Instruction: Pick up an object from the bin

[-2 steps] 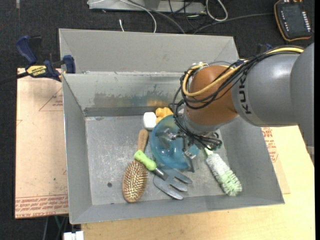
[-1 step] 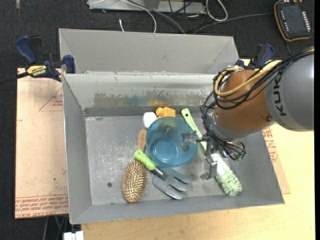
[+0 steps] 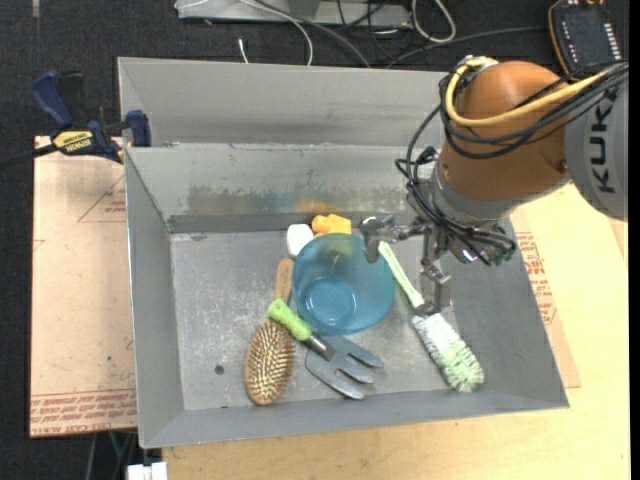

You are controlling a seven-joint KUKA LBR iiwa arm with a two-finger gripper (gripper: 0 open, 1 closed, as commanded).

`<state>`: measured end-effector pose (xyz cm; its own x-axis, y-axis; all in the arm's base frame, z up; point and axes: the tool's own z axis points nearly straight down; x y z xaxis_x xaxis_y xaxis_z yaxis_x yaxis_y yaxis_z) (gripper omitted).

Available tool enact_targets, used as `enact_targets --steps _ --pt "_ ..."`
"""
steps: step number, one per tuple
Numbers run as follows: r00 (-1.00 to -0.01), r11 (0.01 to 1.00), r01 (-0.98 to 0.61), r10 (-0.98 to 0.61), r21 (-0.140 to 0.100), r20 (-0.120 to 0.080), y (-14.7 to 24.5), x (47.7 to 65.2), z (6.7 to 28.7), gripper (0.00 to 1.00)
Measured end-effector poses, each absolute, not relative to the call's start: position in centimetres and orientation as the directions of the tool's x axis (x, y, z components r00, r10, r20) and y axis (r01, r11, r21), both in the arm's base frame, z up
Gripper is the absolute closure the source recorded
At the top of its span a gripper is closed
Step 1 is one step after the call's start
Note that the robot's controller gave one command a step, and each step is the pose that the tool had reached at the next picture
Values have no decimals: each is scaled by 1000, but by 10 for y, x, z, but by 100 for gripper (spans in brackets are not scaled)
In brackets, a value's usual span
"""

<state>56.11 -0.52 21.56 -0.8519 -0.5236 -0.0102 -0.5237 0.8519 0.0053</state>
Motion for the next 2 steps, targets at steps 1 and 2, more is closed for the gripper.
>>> enact_targets --steps 1,2 --pt "-993 993 -118 -118 6 -7 -15 557 139 0" --pt "-997 996 -83 -83 8 -1 -14 561 120 0"
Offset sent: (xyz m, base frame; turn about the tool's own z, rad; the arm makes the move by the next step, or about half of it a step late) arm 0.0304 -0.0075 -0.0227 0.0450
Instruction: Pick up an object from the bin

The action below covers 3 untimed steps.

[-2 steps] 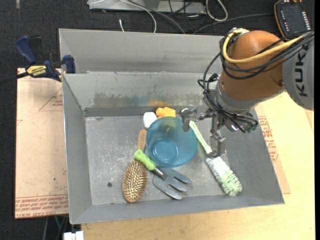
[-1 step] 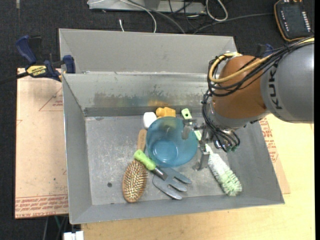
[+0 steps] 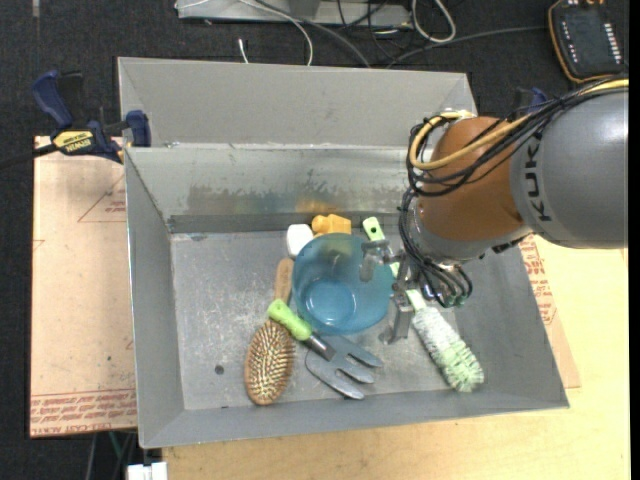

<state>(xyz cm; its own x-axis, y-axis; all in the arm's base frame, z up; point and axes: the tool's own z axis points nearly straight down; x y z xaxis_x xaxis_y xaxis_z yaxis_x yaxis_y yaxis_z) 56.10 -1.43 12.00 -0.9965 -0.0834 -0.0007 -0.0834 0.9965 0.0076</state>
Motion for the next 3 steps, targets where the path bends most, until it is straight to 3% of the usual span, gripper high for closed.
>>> enact_targets --steps 1,2,3 --pt "-976 976 -219 -219 8 -5 -65 549 136 0" --pt "-964 964 -267 -267 6 -14 -42 541 245 0" --pt "-969 969 -245 -245 8 -5 -49 543 248 0"
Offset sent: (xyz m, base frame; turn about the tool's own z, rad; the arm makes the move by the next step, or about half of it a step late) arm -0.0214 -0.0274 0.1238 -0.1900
